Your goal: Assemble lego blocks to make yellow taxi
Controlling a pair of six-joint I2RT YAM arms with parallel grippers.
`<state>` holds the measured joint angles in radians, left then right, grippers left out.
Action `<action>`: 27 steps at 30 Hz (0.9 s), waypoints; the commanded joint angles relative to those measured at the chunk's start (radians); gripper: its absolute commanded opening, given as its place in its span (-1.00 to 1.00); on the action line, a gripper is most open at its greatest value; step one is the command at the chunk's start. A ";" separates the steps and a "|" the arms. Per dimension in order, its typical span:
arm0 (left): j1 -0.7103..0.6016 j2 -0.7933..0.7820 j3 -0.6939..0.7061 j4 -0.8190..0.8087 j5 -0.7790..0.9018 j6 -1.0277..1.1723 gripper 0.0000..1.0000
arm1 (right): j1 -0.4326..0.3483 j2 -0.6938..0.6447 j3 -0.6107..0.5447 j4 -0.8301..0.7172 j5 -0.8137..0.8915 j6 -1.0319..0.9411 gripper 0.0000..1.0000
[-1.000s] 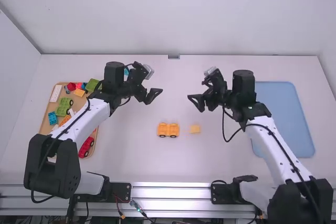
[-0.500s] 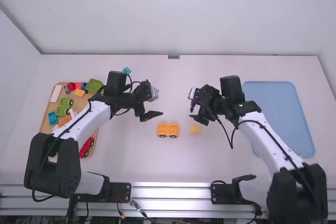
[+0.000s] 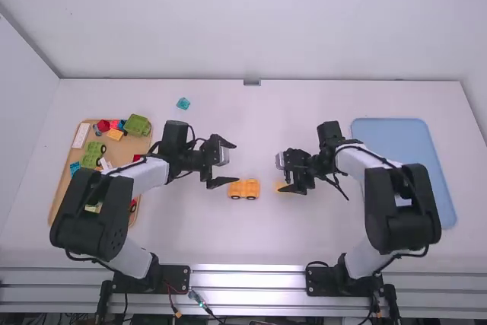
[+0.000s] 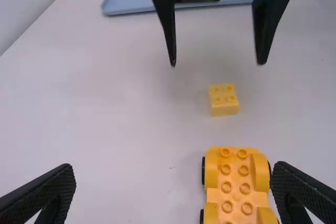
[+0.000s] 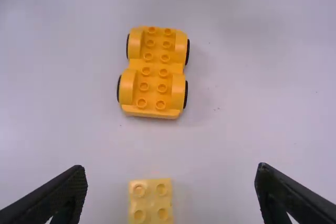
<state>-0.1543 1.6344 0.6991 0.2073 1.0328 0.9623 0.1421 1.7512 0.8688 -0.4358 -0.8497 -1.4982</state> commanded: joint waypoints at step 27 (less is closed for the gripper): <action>-0.004 0.003 -0.052 0.138 0.033 -0.188 0.98 | -0.056 0.180 -0.213 0.452 -0.044 0.180 -0.28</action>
<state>-0.1547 1.6344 0.6514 0.3492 1.0401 0.7803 0.0914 1.9205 0.6624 0.0196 -0.8902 -1.3487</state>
